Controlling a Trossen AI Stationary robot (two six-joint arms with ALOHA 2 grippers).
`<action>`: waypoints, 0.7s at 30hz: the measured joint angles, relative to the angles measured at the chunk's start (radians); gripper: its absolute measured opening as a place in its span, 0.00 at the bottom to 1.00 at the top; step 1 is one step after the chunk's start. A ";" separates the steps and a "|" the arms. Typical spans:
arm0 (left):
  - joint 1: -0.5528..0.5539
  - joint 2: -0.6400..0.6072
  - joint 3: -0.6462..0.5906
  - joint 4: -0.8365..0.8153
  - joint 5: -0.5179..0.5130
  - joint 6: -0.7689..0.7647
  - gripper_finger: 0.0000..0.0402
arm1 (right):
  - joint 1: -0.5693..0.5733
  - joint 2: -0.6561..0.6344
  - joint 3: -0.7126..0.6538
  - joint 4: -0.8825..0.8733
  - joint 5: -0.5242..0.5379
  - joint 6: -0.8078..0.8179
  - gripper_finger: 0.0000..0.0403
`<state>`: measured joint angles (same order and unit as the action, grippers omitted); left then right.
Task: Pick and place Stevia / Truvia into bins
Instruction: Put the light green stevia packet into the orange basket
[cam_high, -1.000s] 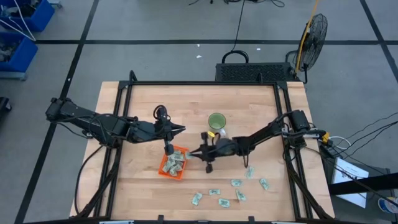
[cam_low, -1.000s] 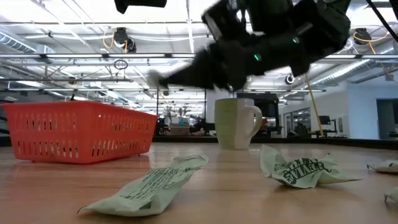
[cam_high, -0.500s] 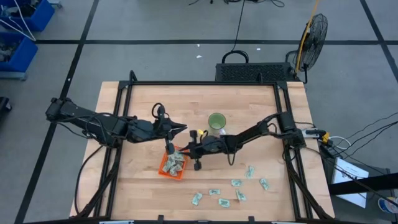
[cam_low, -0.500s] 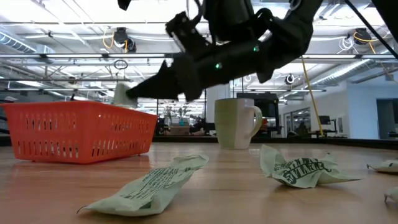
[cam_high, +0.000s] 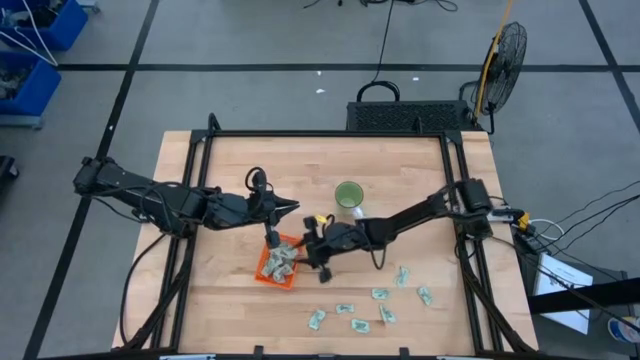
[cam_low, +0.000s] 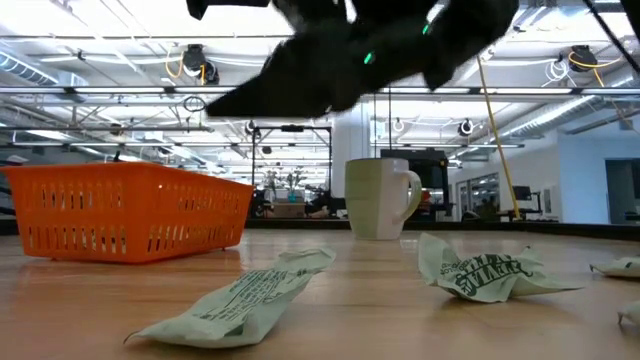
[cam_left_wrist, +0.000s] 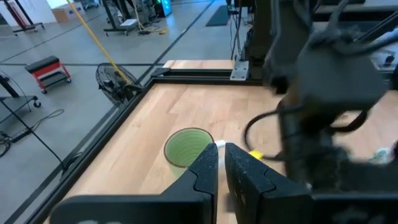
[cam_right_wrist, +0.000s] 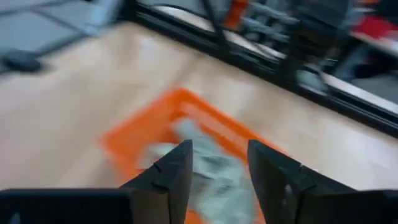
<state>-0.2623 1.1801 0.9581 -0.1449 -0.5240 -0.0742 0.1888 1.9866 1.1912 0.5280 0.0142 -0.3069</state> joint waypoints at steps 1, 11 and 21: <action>0.000 0.000 0.000 -0.002 0.000 0.000 0.09 | 0.010 -0.021 0.000 -0.034 -0.033 0.001 0.37; 0.000 0.000 0.000 -0.012 0.001 -0.018 0.09 | 0.109 -0.108 -0.001 -0.298 -0.440 0.082 0.38; -0.065 0.092 0.000 0.004 0.446 0.099 0.09 | 0.160 -0.106 -0.009 -0.336 -0.352 0.084 0.37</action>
<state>-0.3269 1.2723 0.9584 -0.1413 -0.0783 0.0244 0.3484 1.8802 1.1820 0.1919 -0.3382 -0.2234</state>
